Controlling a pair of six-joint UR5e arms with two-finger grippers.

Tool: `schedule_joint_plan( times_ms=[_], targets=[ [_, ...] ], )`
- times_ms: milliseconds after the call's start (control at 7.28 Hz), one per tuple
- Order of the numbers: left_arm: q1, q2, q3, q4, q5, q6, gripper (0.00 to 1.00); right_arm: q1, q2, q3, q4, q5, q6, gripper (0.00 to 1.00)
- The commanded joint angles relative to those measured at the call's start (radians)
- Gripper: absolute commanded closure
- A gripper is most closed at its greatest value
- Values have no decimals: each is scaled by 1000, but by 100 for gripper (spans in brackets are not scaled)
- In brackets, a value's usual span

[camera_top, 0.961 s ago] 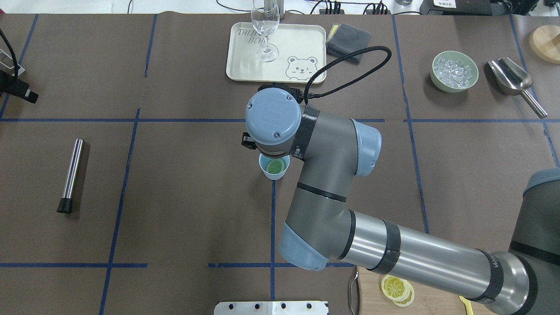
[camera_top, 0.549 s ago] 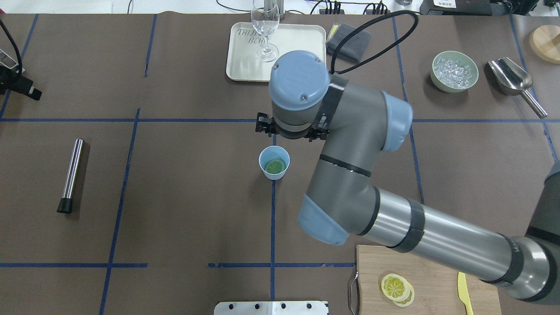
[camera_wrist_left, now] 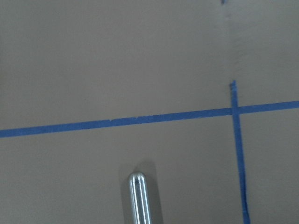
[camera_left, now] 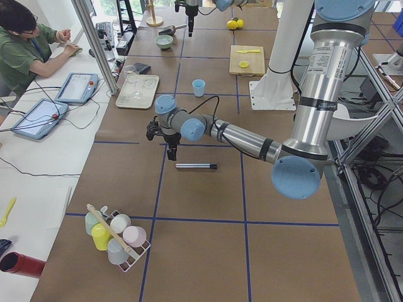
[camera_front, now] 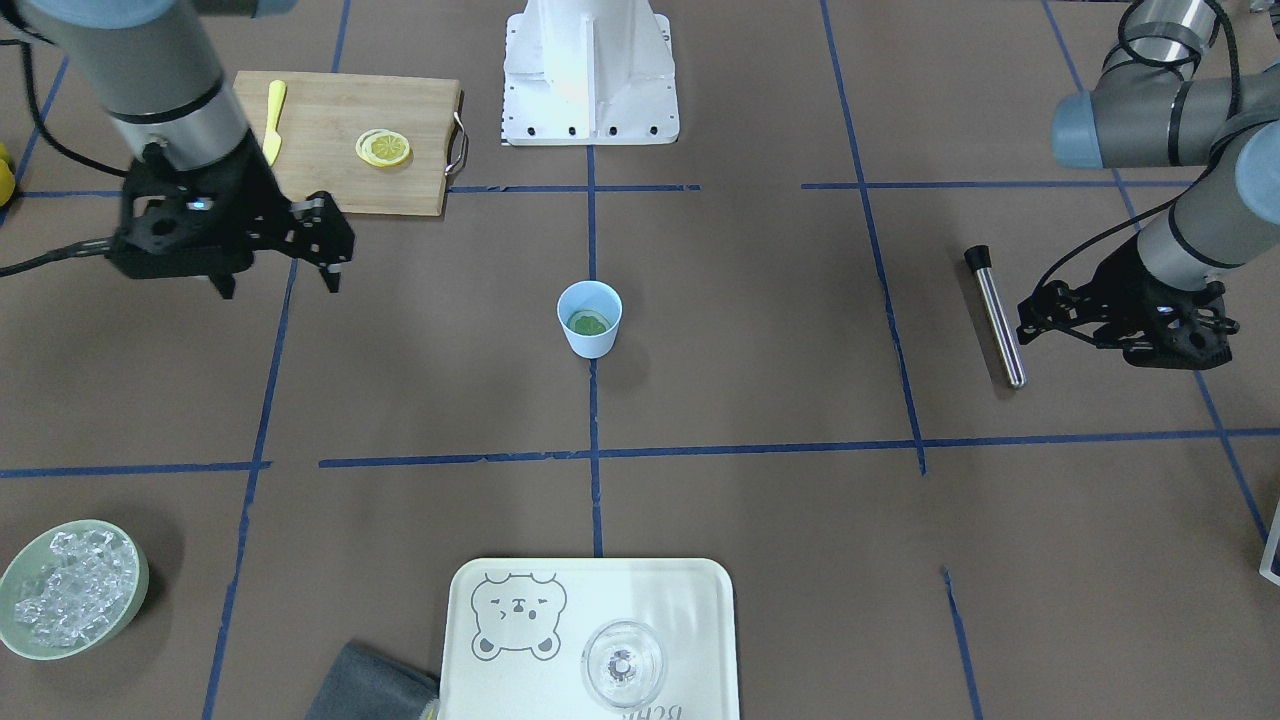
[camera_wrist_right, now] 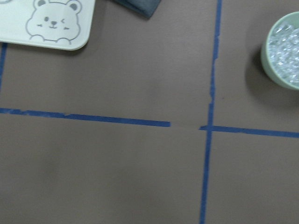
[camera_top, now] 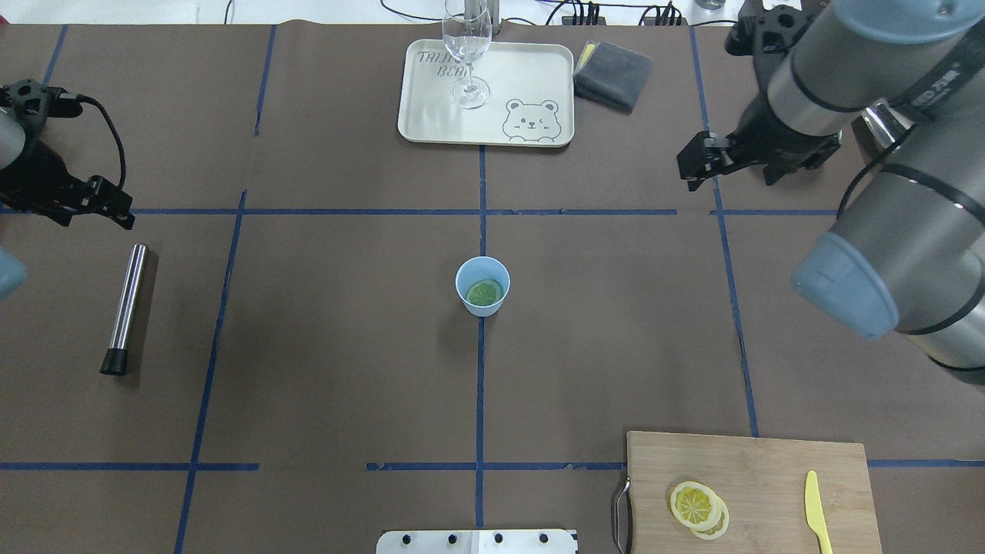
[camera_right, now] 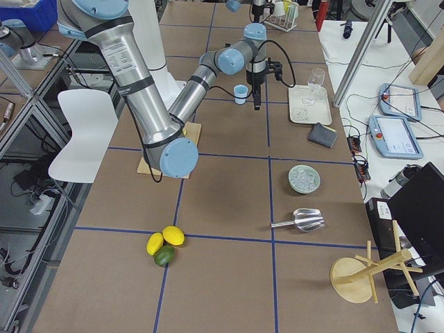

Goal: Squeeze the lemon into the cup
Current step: 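Raise the right gripper toward the ice bowl while the left arm lifts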

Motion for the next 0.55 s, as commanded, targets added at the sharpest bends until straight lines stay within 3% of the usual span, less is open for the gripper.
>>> schedule_joint_plan(
  times_ms=[0,412],
  targets=[
    [14,1,69,-32,12,-11,0,152,-113,1,-1,98,-231,0],
    [51,-8,138,-87,12,-14,0,212,-154,-5,1,146,-303,0]
  ],
)
